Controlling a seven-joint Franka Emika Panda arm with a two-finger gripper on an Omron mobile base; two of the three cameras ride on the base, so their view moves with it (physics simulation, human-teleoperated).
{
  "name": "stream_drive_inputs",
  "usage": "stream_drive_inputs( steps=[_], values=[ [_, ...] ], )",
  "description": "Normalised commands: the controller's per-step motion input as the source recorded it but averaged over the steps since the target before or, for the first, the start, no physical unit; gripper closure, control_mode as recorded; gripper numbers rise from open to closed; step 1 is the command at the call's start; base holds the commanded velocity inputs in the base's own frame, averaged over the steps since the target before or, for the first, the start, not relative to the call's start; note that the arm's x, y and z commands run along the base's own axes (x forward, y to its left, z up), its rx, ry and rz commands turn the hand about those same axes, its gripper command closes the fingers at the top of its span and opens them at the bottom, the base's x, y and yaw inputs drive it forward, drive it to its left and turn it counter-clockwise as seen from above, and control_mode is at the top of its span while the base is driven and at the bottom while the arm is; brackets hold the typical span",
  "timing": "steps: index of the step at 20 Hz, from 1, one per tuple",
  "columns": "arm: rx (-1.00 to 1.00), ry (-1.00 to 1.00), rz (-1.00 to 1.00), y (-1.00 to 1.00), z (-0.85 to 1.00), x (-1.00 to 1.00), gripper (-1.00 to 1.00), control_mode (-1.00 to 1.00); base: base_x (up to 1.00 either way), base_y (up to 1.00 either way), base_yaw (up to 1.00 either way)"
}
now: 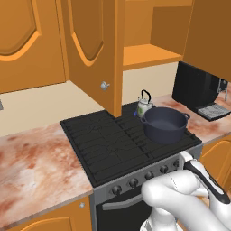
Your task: Pick the kettle from the cabinet and place it on a stove burner. Then pick the pot from the counter and place it on another stove burner. Finally, turn both burners on.
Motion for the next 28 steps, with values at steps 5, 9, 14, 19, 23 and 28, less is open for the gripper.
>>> stream_drive_inputs(
  steps=[5,9,14,19,23,28],
  values=[
    [-0.13,0.00,0.00,0.00,0.00,-0.04,1.00,-1.00,0.00,0.00,0.00],
    [-0.11,0.00,0.00,0.09,0.00,0.00,-1.00,-1.00,0.00,0.00,0.00],
    [-0.03,0.01,0.00,0.08,0.00,0.01,-1.00,-1.00,0.00,0.00,0.00],
    [0.01,-0.01,0.00,-0.03,0.00,-0.07,-1.00,-1.00,0.00,0.00,0.00],
    [0.07,-0.01,0.00,-0.16,0.09,-0.26,-1.00,-1.00,0.00,0.00,0.00],
    [0.07,-0.01,0.00,-0.21,0.14,-0.27,-1.00,-1.00,0.00,0.00,0.00]
  ],
)
